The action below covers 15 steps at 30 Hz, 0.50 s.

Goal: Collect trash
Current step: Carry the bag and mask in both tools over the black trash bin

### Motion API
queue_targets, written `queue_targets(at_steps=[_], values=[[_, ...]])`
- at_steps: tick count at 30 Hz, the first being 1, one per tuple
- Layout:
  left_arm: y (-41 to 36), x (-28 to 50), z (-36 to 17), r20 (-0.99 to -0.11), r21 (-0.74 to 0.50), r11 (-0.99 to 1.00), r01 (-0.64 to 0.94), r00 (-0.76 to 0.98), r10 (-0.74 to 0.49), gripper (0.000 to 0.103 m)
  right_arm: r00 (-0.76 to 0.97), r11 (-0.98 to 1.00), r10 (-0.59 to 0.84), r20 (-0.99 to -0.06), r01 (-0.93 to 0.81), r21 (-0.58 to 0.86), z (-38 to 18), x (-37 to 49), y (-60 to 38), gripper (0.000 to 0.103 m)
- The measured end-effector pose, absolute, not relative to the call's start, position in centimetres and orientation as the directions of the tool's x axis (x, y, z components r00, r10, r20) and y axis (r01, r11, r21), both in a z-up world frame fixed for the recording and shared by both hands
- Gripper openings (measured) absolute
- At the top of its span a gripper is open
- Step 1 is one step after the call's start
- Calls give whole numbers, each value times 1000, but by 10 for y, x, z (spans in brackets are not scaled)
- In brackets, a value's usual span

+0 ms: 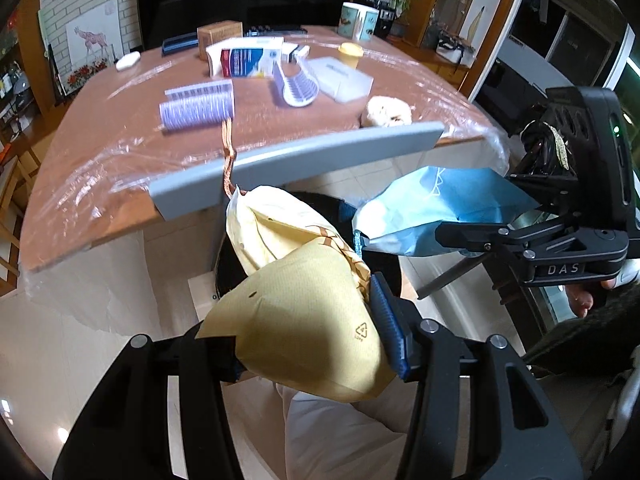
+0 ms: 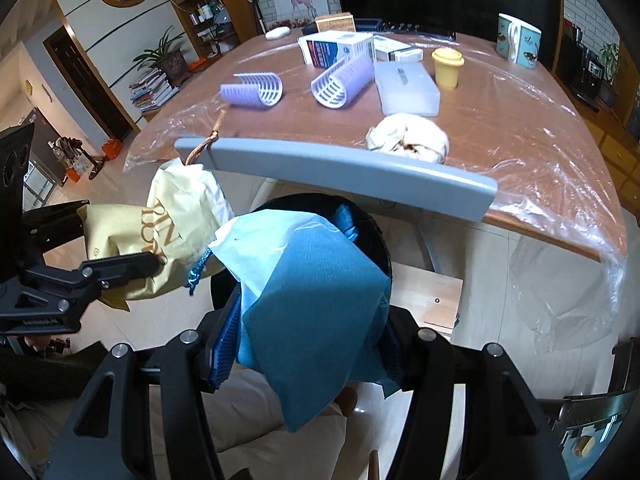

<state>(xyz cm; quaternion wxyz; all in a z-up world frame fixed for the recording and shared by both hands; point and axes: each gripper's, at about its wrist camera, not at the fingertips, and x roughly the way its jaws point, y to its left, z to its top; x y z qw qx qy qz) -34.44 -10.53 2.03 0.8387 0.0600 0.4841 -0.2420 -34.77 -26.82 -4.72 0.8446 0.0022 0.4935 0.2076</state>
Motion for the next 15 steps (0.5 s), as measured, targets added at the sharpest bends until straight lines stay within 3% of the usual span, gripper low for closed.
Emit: queue_targets(at_steps=[15], values=[[-108,-323,-20,-888,-118,886,448,351,-296,53,366,932,308,-878,-299,203,-86,-327,-246,58]])
